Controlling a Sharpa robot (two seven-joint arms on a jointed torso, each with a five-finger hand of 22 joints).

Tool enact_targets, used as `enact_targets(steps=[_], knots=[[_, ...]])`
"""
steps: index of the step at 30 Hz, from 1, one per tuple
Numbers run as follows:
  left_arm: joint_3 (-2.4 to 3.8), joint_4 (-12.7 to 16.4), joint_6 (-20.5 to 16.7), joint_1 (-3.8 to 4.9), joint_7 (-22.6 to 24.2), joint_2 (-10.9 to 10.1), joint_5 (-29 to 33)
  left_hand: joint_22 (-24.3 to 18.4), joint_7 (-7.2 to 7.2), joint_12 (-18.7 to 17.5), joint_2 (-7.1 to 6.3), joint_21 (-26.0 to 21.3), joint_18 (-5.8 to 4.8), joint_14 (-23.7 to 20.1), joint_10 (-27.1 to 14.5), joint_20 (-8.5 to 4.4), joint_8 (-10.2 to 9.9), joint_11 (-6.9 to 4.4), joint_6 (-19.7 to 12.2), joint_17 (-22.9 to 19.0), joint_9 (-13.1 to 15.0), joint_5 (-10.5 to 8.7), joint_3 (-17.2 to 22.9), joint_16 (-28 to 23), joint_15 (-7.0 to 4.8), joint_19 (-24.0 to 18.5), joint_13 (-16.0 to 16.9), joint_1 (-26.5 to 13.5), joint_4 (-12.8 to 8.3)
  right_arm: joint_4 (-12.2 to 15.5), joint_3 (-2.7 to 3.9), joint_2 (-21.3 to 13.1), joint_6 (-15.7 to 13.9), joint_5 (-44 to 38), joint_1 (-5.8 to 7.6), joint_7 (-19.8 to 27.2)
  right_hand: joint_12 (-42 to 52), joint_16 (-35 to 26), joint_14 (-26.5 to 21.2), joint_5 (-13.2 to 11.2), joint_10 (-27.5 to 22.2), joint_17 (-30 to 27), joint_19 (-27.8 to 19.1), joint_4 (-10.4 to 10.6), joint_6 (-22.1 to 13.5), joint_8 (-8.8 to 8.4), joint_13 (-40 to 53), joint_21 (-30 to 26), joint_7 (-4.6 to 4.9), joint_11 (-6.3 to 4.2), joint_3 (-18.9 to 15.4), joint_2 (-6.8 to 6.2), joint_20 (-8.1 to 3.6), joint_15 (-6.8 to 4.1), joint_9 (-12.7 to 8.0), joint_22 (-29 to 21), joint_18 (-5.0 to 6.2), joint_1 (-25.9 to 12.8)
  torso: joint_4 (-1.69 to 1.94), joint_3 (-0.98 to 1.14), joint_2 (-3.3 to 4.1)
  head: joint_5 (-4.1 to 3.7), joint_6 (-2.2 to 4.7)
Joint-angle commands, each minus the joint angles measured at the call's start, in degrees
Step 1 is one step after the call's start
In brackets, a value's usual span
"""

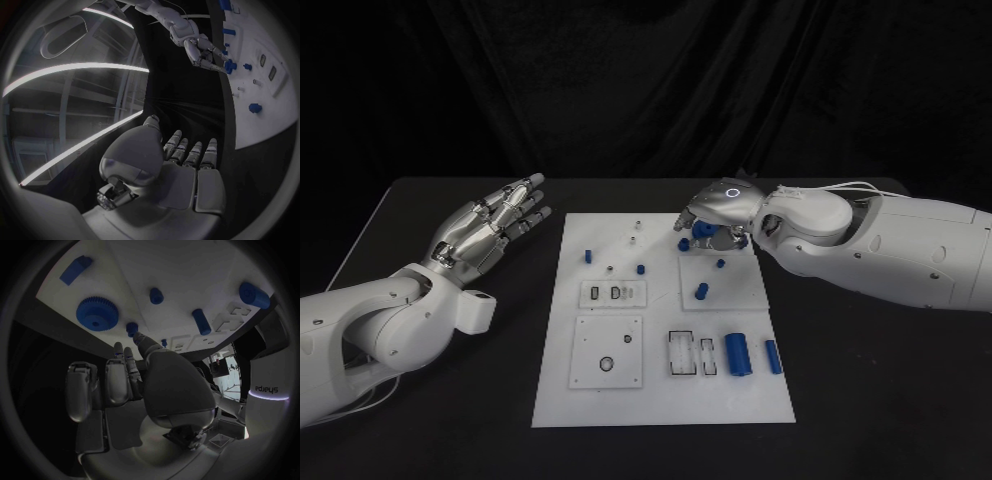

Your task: Assemble the parts on the task board

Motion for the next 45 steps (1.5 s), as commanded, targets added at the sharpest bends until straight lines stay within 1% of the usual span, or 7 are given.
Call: enact_targets(steps=[1,8,22,25,26,33,45], knots=[[0.03,0.07,-0.71,0.09,10.37,0.10,-0.81,-0.39,0.19,0.23,-0.36,-0.76,-0.05,-0.27,-0.13,-2.60,0.18,0.45,0.41,-0.29,0.06,0.24,0.03,-0.37,-2.11,-0.63,0.04,0.08,0.00,-0.38,0.04,0.21,-0.11,-0.53,-0.27,-0.40,-0.39,0.30,2.92,-0.26,0.32,-0.11,1.56,0.08,0.41,0.23,0.10,0.00,-0.01,0.06,0.33,-0.73,-0.05,-0.14,0.08,6.70,-0.43,0.03,0.04,0.04,0.04,-0.04,-0.04],[0.03,0.09,-0.88,0.09,10.53,0.08,-0.81,-0.46,-0.59,-0.47,-0.89,-0.86,-2.33,-0.27,-1.20,-5.83,-0.12,-0.45,0.07,-0.29,-0.02,-0.86,-0.62,-0.37,-3.10,-0.70,-0.19,-0.92,0.65,-1.14,0.04,0.61,-0.56,-0.53,-0.68,-0.11,-0.42,0.14,2.84,-0.32,0.38,-0.42,1.49,0.13,0.67,0.32,0.11,-0.07,0.03,0.04,0.39,-0.75,-0.06,-0.16,0.15,6.59,-0.40,0.00,-0.01,0.06,0.04,-0.06,-0.17],[0.03,0.03,-0.66,0.09,10.58,0.05,-0.81,-0.46,-1.97,-1.39,-0.82,-0.86,-2.63,-0.27,-2.41,-6.46,-1.36,-1.81,-2.34,-0.29,-0.37,-1.72,-0.83,-0.37,-3.52,-0.70,-0.46,-1.50,1.23,-2.47,0.04,1.48,-1.61,-0.53,-1.57,0.55,-0.47,-0.05,2.70,-0.19,0.52,-0.72,1.30,0.13,0.74,0.25,0.14,-0.25,-0.05,0.14,0.69,-0.64,-0.04,-0.13,0.18,6.35,-0.34,0.21,-0.07,0.09,0.08,-0.10,-0.38],[0.03,0.00,-0.45,0.09,10.56,0.07,-0.81,-0.46,-3.98,-1.65,-0.75,-0.86,-2.40,-0.27,-2.67,-6.01,-2.43,-2.06,-4.66,-0.29,-0.65,-1.72,-0.78,-0.37,-3.35,-0.70,-0.52,-1.45,1.22,-2.72,0.04,1.67,-1.73,-0.53,-1.74,0.68,-0.50,-0.09,2.67,-0.12,0.54,-0.78,1.28,0.11,0.70,0.19,0.14,-0.27,-0.10,0.16,0.79,-0.65,-0.04,-0.11,0.18,6.34,-0.33,0.29,-0.06,0.08,0.08,-0.15,-0.33],[0.03,-0.02,-0.38,0.09,10.56,0.07,-0.81,-0.46,-8.69,-1.96,-0.68,-0.86,-2.14,-0.27,-3.07,-5.08,-3.45,-0.91,-7.60,-0.29,-0.97,-1.72,-0.76,-0.37,-2.67,-0.70,-0.62,-1.47,1.25,-2.80,0.04,1.73,-1.78,-0.53,-1.78,0.73,-0.51,-0.13,2.63,-0.04,0.58,-0.84,1.25,0.11,0.67,0.14,0.14,-0.30,-0.13,0.19,0.87,-0.64,-0.03,-0.10,0.17,6.31,-0.33,0.34,-0.06,0.08,0.08,-0.15,-0.33],[0.03,-0.14,-0.03,0.09,10.55,0.11,-0.81,-0.46,-13.42,-2.41,-0.49,-0.86,-1.30,-0.27,-3.67,-3.52,-4.16,-1.32,-11.64,-0.29,-1.49,-1.65,-0.66,-0.37,-1.89,-0.70,-0.78,-1.37,1.18,-3.29,0.04,2.13,-2.22,-0.53,-2.10,0.95,-0.50,-0.19,2.52,0.27,1.00,-0.94,1.17,0.14,0.83,0.06,0.19,-0.37,-0.24,0.26,1.47,-0.40,0.04,-0.01,0.23,6.30,-0.32,0.67,-0.05,0.07,0.08,-0.10,-0.33],[0.03,-0.44,0.64,0.09,10.18,0.28,-0.81,-0.46,-12.25,-2.46,-0.35,-0.86,-1.12,-0.27,-3.77,-2.97,-4.00,-0.99,-10.96,-0.29,-1.36,-1.14,-0.46,-0.37,-1.57,-0.70,-0.80,-1.09,0.94,-3.95,0.05,2.71,-3.70,-0.53,-2.34,0.97,-0.28,-0.06,2.35,0.08,4.73,-0.97,1.10,-0.77,7.47,2.74,0.22,-0.45,-0.37,-0.45,5.91,0.64,-0.20,-0.40,2.36,6.55,-0.32,3.54,-0.02,0.04,0.08,-0.06,-0.32]])
